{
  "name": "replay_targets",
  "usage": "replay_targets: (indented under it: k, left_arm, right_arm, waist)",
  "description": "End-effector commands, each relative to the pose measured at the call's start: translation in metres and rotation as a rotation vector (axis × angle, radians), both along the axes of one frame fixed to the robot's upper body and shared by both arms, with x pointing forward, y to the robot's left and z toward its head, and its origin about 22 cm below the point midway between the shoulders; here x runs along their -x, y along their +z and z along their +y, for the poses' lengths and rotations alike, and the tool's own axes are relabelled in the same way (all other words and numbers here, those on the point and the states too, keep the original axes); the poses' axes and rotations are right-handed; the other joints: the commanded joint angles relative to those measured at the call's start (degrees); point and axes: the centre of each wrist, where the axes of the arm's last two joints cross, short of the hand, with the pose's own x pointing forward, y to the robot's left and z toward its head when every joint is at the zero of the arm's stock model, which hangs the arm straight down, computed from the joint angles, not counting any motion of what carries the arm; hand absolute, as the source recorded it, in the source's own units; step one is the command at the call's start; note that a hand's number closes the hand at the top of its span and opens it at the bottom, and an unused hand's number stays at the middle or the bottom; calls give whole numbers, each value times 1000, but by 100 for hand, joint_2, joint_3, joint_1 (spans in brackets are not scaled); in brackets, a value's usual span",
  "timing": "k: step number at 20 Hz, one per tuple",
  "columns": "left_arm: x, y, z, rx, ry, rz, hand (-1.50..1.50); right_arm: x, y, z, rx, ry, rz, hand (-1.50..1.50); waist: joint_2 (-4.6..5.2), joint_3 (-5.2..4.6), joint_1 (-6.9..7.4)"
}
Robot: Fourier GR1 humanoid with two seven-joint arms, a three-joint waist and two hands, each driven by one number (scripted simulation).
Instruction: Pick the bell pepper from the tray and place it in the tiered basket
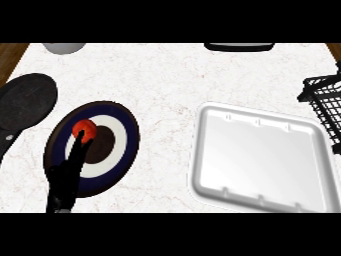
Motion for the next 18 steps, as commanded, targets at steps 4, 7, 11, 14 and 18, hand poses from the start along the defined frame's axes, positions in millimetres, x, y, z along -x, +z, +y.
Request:
replay_targets:
  k: [4, 7, 11, 14, 18]
  left_arm:
    - [11, -26, -9, 19, -2, 29, 0]
    - [-11, -4, 1, 11, -8, 19, 0]
    - [-5, 11, 4, -16, 18, 33, 0]
    - [-1, 0, 2, 17, 18, 35, 0]
    - [8, -14, -7, -10, 34, 42, 0]
  right_arm:
    - [-1, -50, -4, -163, -9, -266, -150]
    - [-10, -31, -1, -154, 24, -409, -150]
    - [-1, -31, -3, -100, 11, -541, -150]
    - [25, -9, -18, 34, -92, -618, -150]
    - [65, 5, -33, 120, -268, -658, -150]
  waist:
    - [49, 10, -15]
    - [41, 10, -12]
    - [22, 10, -14]
    - [7, 3, -78]
    - [-20, -7, -191]
